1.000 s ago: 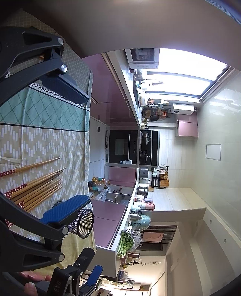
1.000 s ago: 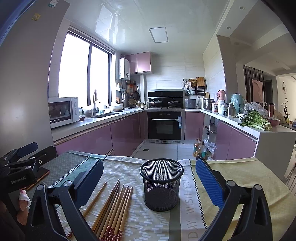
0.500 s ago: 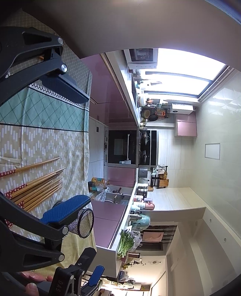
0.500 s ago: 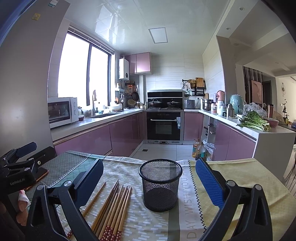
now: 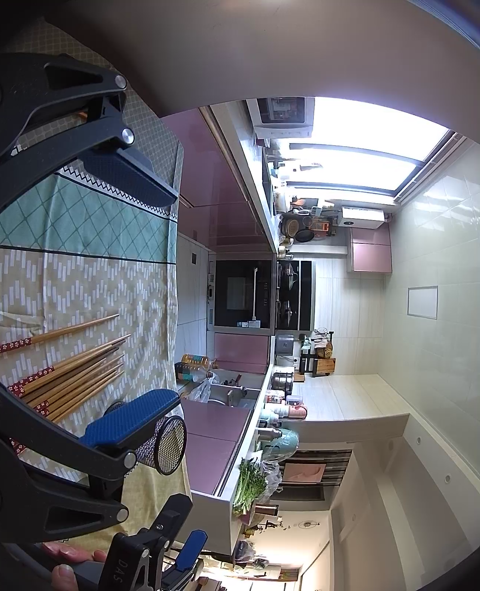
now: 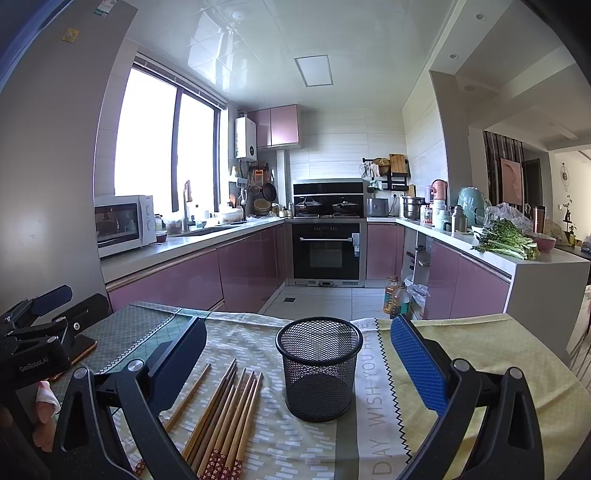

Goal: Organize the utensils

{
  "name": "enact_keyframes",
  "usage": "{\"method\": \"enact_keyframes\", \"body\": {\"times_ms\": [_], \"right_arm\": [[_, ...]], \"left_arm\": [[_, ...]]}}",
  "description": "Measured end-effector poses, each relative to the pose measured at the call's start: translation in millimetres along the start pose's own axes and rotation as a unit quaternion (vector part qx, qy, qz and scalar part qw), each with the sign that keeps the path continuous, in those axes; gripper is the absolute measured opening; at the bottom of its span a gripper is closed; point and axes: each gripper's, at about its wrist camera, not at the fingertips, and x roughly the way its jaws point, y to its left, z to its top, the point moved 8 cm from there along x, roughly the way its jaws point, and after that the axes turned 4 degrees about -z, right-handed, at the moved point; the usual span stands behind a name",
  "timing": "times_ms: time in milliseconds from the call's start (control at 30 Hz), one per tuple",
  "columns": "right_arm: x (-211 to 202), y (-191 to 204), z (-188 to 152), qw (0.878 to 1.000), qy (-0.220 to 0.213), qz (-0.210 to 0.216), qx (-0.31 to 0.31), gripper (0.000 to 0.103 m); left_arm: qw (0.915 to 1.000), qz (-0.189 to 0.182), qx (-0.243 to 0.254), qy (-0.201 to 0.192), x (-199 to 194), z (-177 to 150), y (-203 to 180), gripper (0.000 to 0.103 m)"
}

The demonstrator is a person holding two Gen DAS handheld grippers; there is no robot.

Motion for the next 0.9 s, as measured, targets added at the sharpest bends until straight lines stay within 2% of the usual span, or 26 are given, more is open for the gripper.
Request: {"method": "enact_keyframes", "body": {"times_ms": [900], "right_arm": [[2.3, -0.8, 0.4, 1.000, 0.001, -0.002, 0.002, 0.097]], "left_arm": [[1.0000, -0.001, 0.001, 0.000, -0.5, 0.6, -0.3, 0.097]]}}
